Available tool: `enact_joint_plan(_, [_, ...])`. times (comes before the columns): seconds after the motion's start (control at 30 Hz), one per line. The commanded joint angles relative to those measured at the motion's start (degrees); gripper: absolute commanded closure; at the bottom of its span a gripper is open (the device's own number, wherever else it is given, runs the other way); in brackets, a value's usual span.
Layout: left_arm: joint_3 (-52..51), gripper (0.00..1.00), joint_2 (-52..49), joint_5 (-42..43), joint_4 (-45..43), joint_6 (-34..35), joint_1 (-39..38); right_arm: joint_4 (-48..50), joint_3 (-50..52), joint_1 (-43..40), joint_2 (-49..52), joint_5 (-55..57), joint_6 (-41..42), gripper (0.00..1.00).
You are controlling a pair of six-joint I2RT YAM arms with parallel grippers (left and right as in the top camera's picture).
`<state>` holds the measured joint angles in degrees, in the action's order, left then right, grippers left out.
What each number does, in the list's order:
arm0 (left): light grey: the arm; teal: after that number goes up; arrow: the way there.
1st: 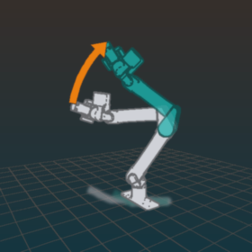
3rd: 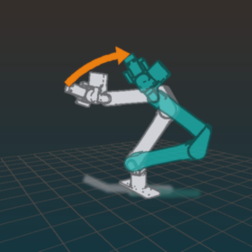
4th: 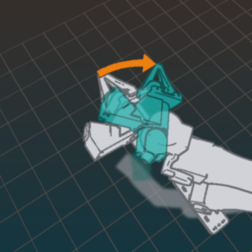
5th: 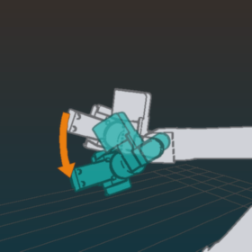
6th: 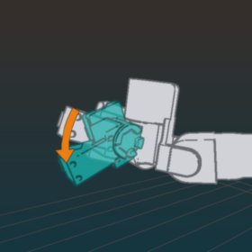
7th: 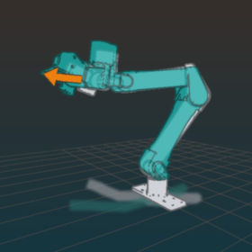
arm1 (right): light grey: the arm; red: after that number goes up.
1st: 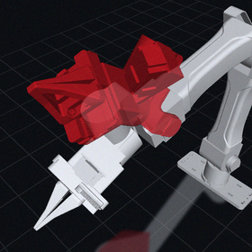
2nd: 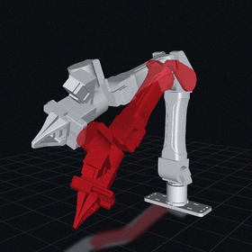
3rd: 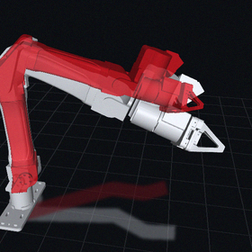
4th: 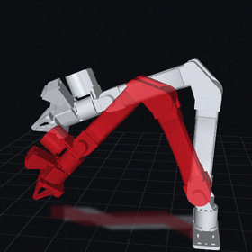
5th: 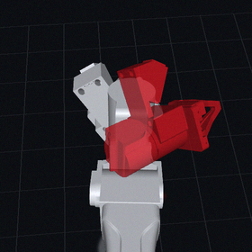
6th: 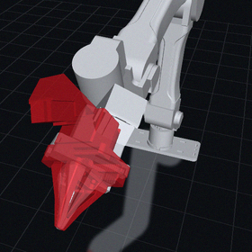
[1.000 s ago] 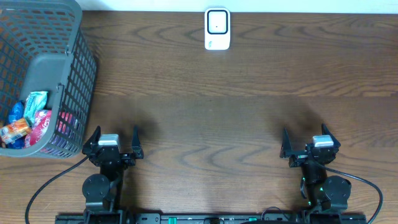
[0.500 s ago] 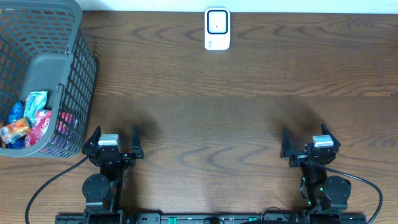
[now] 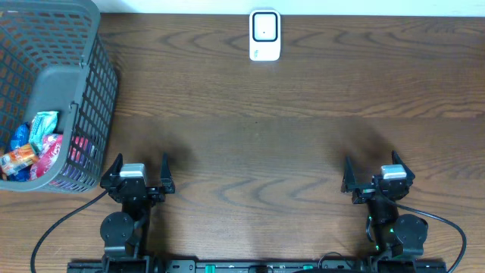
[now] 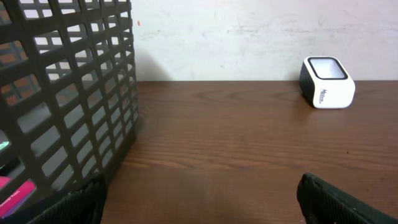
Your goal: Scan the item barcode
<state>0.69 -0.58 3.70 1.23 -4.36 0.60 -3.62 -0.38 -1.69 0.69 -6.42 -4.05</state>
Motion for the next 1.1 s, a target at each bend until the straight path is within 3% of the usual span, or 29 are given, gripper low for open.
enact_joint_plan(0.0, [-0.46,0.02,0.35,0.11,2.6,-0.31,0.02,-0.24,0.02,-0.2,-0.2,-0.31,-0.74,0.01])
enact_joint_plan(0.8, [-0.46,0.02,0.35,0.66,2.12,0.13,0.02,-0.24,0.02,-0.2,-0.2,-0.33,-0.74,0.01])
enact_joint_plan(0.93, [-0.44,0.02,0.35,18.34,-2.12,8.37,-0.02,-0.24,0.02,-0.2,-0.2,-0.31,-0.74,0.01])
enact_joint_plan(1.07, [-0.44,0.02,0.35,26.36,-3.85,8.94,-0.02,-0.24,0.02,-0.2,-0.2,-0.31,-0.74,0.01])
